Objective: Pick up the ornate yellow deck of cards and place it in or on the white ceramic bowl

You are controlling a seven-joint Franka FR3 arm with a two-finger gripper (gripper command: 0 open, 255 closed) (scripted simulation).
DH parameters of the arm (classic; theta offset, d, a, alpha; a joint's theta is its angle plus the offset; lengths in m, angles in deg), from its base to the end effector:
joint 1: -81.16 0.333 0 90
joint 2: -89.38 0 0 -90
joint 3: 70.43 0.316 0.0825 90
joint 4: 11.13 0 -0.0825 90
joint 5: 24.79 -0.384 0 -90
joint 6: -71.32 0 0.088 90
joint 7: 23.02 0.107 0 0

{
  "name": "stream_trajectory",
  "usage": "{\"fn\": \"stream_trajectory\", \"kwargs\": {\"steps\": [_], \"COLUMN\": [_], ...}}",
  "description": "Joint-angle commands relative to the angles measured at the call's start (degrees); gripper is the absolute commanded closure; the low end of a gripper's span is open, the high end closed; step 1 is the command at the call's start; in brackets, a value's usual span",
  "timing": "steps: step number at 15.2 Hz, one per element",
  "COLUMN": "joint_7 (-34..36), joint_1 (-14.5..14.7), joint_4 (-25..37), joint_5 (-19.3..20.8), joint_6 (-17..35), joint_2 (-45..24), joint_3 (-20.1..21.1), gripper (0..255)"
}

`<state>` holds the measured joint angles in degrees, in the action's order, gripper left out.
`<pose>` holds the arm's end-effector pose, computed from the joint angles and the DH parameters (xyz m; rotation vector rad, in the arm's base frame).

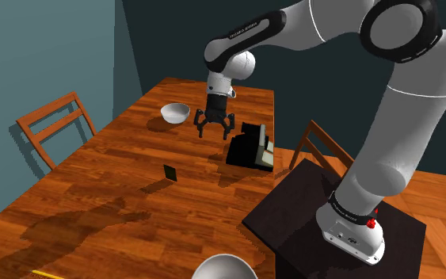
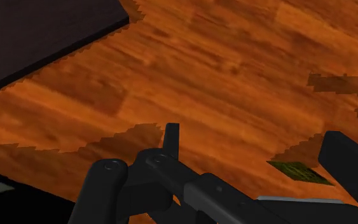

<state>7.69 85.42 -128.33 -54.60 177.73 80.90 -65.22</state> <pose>0.5284 0.1265 0.3556 -2.6011 0.8127 0.6653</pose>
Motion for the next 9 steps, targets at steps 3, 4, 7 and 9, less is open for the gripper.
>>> {"fn": "stream_trajectory", "kwargs": {"steps": [3, 4, 7, 9], "joint_7": [3.42, 4.25, 6.77, 8.5], "joint_1": [0.36, 0.4, 0.44, 0.43], "joint_4": [5.92, 7.57, 12.79, 16.53], "joint_5": [-5.07, -6.26, -9.77, -12.01], "joint_6": [1.46, 1.71, 2.32, 2.64], "joint_2": [-9.05, -11.32, -18.14, -22.73], "joint_3": [0.67, 0.84, 1.42, 1.86], "gripper": [0, 0, 0, 0]}}
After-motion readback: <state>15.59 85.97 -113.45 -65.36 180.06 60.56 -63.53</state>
